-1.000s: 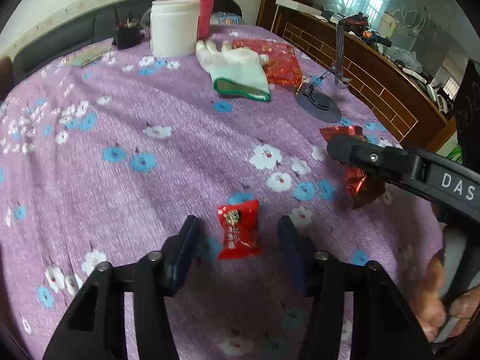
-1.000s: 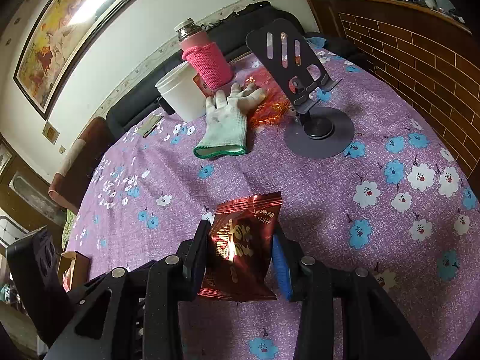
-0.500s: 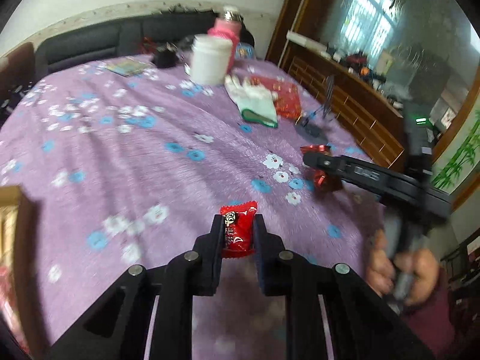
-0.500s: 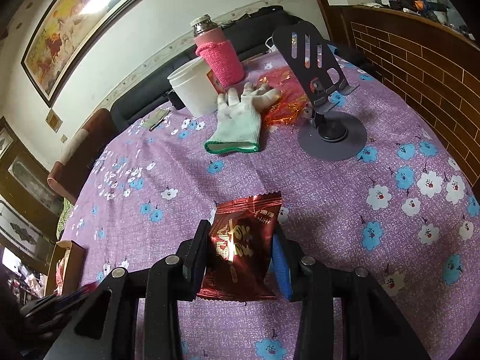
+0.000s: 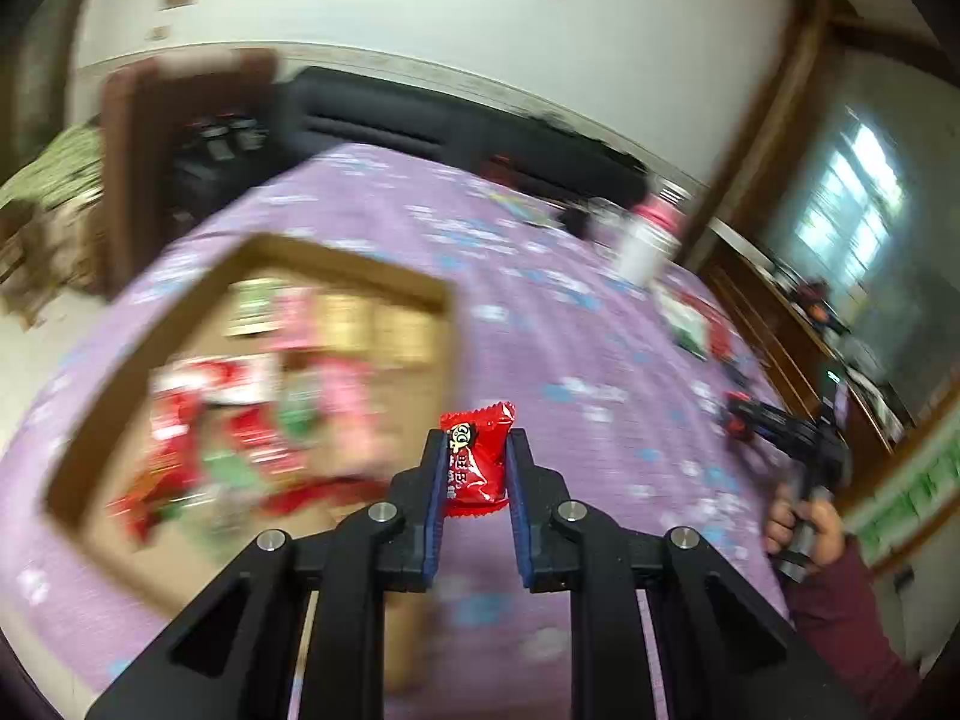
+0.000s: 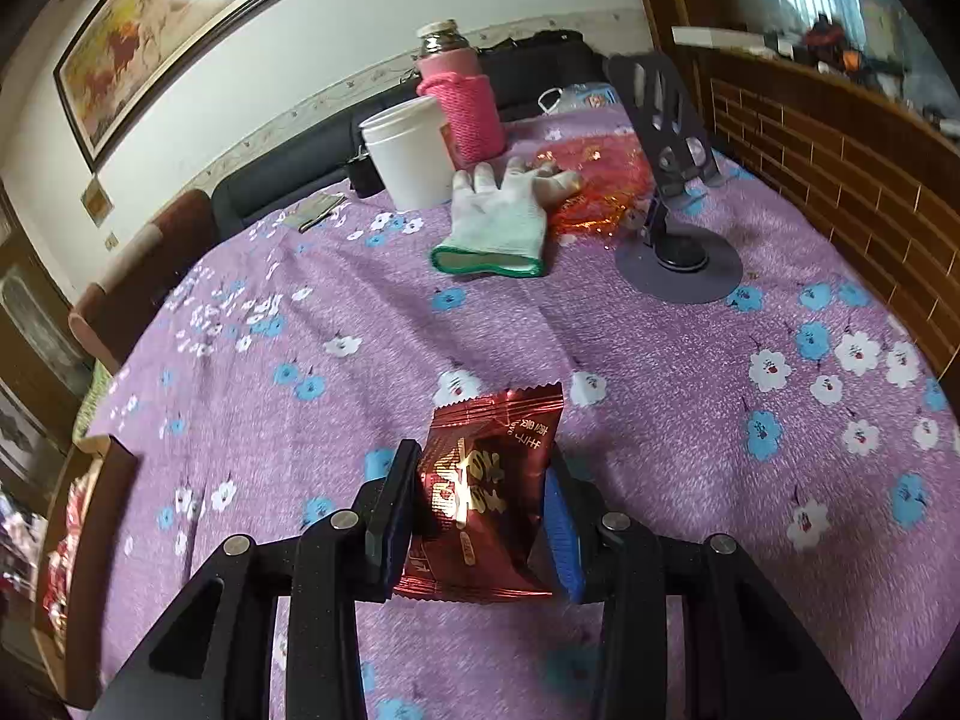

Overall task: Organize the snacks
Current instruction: 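Carry both candies into the cardboard box and open both tools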

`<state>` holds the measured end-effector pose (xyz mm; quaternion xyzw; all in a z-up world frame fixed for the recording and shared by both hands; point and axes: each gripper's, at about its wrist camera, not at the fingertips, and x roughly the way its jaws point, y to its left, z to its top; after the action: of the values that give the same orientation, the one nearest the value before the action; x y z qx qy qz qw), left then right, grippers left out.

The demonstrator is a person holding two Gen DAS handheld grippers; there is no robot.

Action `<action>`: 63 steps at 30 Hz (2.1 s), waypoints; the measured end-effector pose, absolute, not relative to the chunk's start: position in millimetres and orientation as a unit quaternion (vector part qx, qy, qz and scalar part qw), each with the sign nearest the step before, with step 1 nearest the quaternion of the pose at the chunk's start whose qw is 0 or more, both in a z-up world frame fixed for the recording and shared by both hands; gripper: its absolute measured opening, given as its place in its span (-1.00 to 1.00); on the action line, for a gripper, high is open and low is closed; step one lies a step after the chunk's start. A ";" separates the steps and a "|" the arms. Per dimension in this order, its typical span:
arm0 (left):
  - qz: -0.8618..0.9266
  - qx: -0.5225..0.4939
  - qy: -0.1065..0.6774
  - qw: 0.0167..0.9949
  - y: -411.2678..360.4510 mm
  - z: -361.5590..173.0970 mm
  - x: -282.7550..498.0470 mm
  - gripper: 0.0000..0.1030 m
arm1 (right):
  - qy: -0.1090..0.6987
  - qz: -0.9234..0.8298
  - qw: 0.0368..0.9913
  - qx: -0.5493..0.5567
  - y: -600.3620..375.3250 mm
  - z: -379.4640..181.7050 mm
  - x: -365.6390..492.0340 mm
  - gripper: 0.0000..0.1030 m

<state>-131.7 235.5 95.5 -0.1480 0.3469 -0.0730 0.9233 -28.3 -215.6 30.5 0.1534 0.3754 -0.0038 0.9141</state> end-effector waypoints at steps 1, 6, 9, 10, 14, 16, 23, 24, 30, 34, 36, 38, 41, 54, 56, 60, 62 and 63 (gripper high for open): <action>-0.062 -0.156 0.346 0.923 247.1 93.7 -135.7 -0.65 | 0.371 -0.003 0.917 0.147 -210.3 34.0 -31.0 -0.19; -0.013 -0.198 0.345 0.917 306.0 80.9 -152.4 -0.65 | 0.366 0.052 0.922 0.113 -153.6 55.6 -48.4 -0.18; -0.006 -0.212 0.347 0.914 318.7 74.8 -155.2 -0.65 | 0.371 0.120 0.915 0.108 -105.6 68.9 -54.5 -0.18; -0.008 -0.212 0.348 0.913 318.6 73.5 -155.5 -0.65 | 0.373 0.138 0.911 0.108 -92.2 71.7 -55.2 -0.18; -0.013 -0.203 0.355 0.913 312.9 67.0 -156.7 -0.65 | 0.380 0.216 0.896 0.081 -22.7 81.7 -60.8 -0.17; -0.013 -0.198 0.363 0.910 309.5 62.2 -152.6 -0.65 | 0.384 0.241 0.889 0.065 5.4 82.1 -64.8 -0.17; -0.023 -0.180 0.389 0.903 293.8 44.2 -134.3 -0.65 | 0.389 0.285 0.876 0.011 85.7 83.6 -63.6 -0.16; -0.021 -0.174 0.392 0.903 291.6 42.2 -131.2 -0.65 | 0.390 0.287 0.875 0.005 94.5 82.4 -62.0 -0.16; -0.002 -0.168 0.394 0.904 297.8 36.6 -128.7 -0.61 | 0.414 0.286 0.864 -0.023 138.4 66.6 -42.4 -0.17; -0.012 -0.195 0.388 0.901 307.9 41.2 -137.0 -0.14 | 0.422 0.273 0.863 -0.049 158.6 57.4 -32.0 -0.17; -0.012 -0.203 0.375 0.904 311.7 47.2 -145.2 0.15 | 0.420 0.263 0.866 -0.068 165.7 53.8 -27.5 -0.17; -0.015 -0.208 0.366 0.907 314.1 52.7 -151.2 0.16 | 0.420 0.254 0.867 -0.081 170.2 48.9 -24.1 -0.17; -0.014 -0.210 0.357 0.910 319.0 58.8 -159.0 0.26 | 0.422 0.247 0.868 -0.084 172.9 43.1 -20.3 -0.14; 0.006 -0.224 0.355 0.907 329.3 58.2 -167.9 0.38 | 0.365 0.168 0.910 -0.101 156.2 64.0 -27.9 0.23; 0.005 -0.217 0.355 0.909 324.6 60.3 -169.6 0.38 | 0.372 0.155 0.907 -0.119 158.6 55.9 -24.3 0.23; 0.012 -0.196 0.350 0.916 315.8 66.4 -174.5 0.41 | 0.418 0.162 0.888 -0.104 152.9 37.1 -13.2 0.23; 0.016 -0.186 0.346 0.920 311.9 69.4 -177.6 0.49 | 0.416 0.172 0.891 -0.063 138.9 42.0 -16.6 0.23; 0.020 -0.183 0.344 0.921 310.8 70.6 -178.8 0.51 | 0.412 0.177 0.893 -0.049 133.5 45.7 -19.2 0.23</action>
<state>-178.8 310.8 70.6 -0.1827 0.3440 0.0196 0.9208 -19.2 133.5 45.7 -0.0485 0.4117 0.1766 0.8927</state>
